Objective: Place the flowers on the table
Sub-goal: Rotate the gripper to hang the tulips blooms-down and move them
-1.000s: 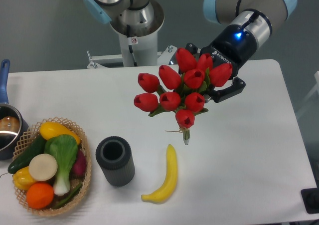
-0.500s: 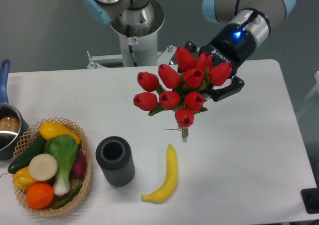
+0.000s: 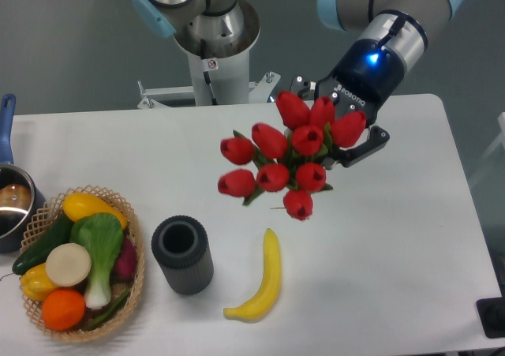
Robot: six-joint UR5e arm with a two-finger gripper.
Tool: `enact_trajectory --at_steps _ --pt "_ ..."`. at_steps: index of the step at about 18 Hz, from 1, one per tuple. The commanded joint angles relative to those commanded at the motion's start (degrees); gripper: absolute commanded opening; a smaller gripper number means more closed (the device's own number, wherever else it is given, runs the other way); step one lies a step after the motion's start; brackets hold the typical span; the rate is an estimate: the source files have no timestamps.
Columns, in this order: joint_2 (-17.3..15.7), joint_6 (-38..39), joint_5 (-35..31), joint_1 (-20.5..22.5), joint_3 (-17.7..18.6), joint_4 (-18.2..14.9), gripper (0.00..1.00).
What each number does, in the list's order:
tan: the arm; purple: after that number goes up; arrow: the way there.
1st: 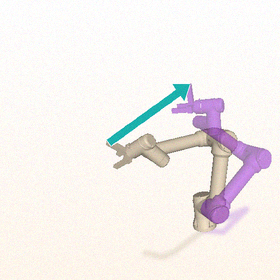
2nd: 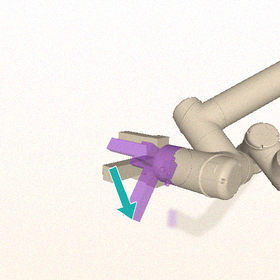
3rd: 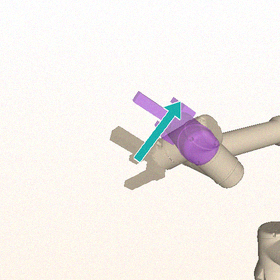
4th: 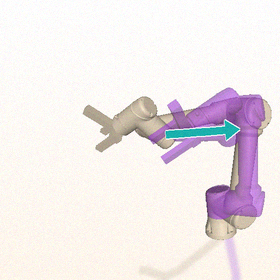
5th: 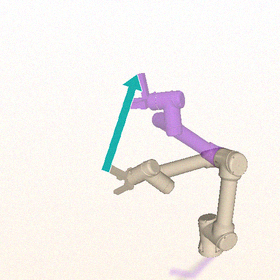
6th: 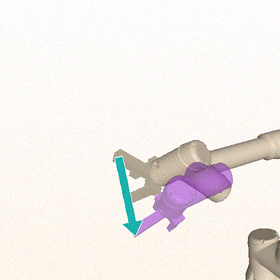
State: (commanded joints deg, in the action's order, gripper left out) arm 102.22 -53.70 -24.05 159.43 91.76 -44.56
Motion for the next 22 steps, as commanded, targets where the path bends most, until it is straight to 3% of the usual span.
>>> enact_trajectory --at_steps 6,10,15,19,22 --pt "-5.1 1.4 -18.5 0.2 1.6 -0.7 0.43" --pt "-7.7 1.5 -31.7 0.1 3.6 -3.1 0.43" --pt "-9.3 2.5 -35.4 0.2 10.9 -4.5 0.4" --pt "-8.4 2.5 -42.5 0.0 13.2 -5.2 0.4" --pt "-6.0 2.4 -43.4 0.1 14.7 -5.1 0.4"
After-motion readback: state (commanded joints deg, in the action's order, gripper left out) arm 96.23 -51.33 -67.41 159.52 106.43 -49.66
